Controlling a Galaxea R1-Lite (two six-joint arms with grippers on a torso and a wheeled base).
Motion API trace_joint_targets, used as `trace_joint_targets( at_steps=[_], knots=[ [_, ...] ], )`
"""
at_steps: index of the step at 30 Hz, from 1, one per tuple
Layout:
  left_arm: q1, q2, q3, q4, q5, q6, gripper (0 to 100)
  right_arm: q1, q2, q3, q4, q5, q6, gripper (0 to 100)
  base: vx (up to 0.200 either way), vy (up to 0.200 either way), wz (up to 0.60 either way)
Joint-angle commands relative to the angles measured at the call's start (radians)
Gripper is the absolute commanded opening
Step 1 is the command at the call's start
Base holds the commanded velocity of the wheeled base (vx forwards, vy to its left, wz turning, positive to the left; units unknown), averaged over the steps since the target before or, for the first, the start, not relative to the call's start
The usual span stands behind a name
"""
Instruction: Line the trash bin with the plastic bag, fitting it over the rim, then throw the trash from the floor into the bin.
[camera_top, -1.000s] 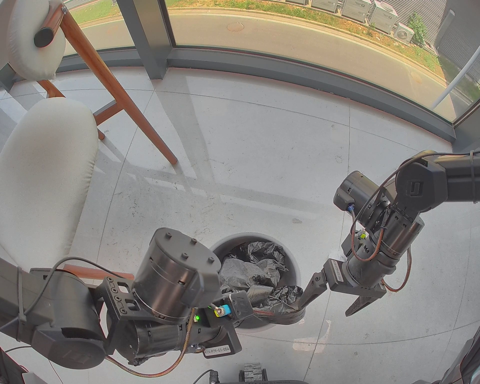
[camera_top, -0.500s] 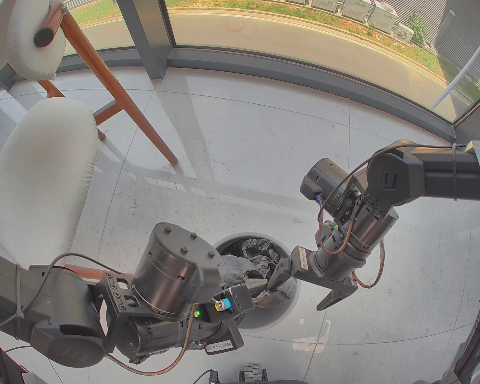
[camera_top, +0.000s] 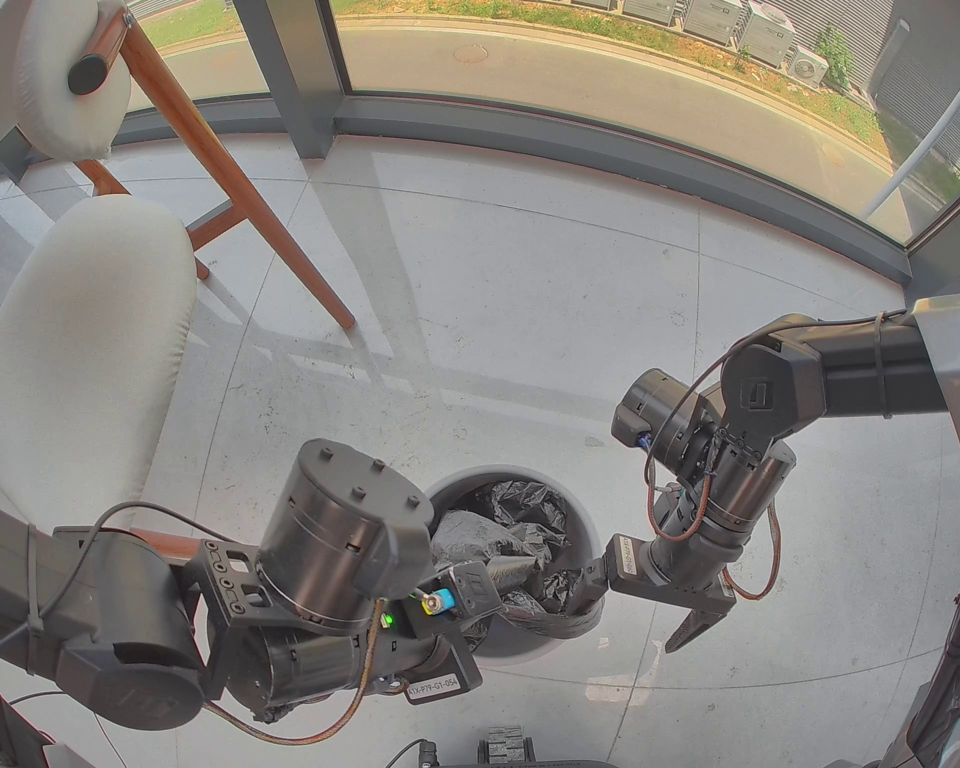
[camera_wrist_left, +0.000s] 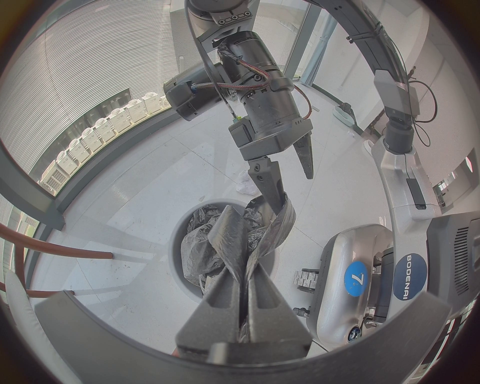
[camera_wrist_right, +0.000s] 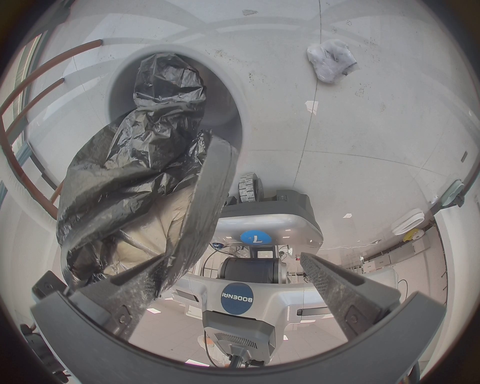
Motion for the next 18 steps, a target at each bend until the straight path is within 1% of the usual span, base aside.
trace_joint_targets(
  at_steps=[1,6,7,9,18],
  knots=[
    [0.001,0.000,-0.005,-0.001,0.006,-0.011,0,-0.008,0.040,-0.042,-0.004,0.001,0.007,100,0.000,0.000,0.00],
    [0.001,0.000,-0.003,-0.001,0.007,-0.012,0,-0.004,0.083,-0.105,-0.004,0.004,0.045,100,0.000,0.000,0.00],
    [0.001,0.000,-0.002,-0.001,0.007,-0.014,0,0.001,0.111,-0.145,-0.002,0.007,0.078,100,0.000,0.000,0.00],
    [0.001,0.000,-0.003,-0.001,0.007,-0.014,0,0.004,0.140,-0.179,-0.002,0.007,0.096,100,0.000,0.000,0.00],
    [0.001,-0.002,0.002,-0.001,0.007,-0.012,0,-0.008,0.158,-0.202,-0.004,0.003,0.094,100,0.000,0.000,0.00]
  ],
)
